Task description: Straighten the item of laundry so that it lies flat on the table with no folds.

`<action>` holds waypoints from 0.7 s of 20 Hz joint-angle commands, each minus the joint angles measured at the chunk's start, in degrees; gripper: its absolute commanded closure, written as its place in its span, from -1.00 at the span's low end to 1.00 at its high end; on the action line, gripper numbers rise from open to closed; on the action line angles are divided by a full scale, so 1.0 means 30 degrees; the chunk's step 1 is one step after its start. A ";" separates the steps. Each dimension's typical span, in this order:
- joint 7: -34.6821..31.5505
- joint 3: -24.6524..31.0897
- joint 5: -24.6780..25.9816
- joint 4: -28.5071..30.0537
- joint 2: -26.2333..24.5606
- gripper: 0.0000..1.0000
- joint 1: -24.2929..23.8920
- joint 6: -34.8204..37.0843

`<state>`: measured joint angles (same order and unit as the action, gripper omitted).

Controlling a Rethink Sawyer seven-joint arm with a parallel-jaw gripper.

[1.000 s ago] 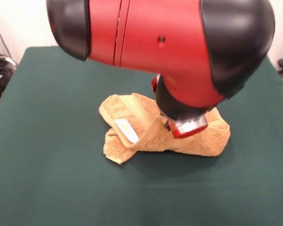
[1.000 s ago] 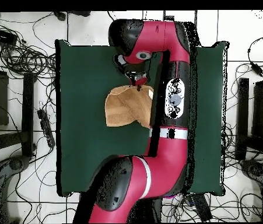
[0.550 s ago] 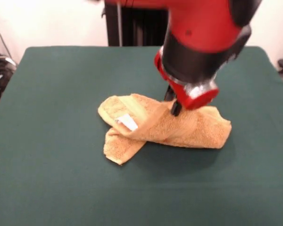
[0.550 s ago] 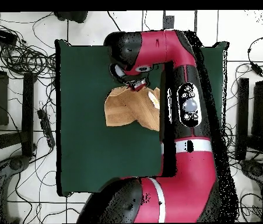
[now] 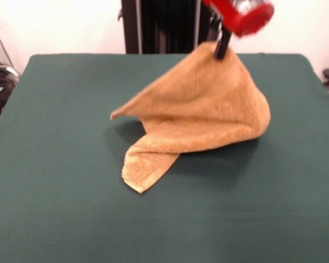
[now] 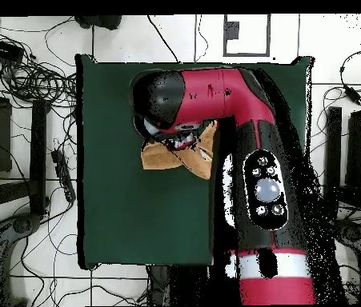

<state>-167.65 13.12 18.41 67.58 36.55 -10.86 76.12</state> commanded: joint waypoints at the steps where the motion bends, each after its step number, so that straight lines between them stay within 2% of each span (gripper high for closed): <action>1: -0.4894 -0.1761 -0.1928 0.5813 0.2709 1.00 0.1437 -0.2087; 8: -0.4220 -0.3343 -0.2999 0.8052 0.5278 1.00 0.2629 -0.2560; 14: -0.4672 -0.4680 -0.4294 0.9563 0.6581 1.00 0.3830 -0.2488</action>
<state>-167.65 2.56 10.23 82.19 51.67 -2.84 71.99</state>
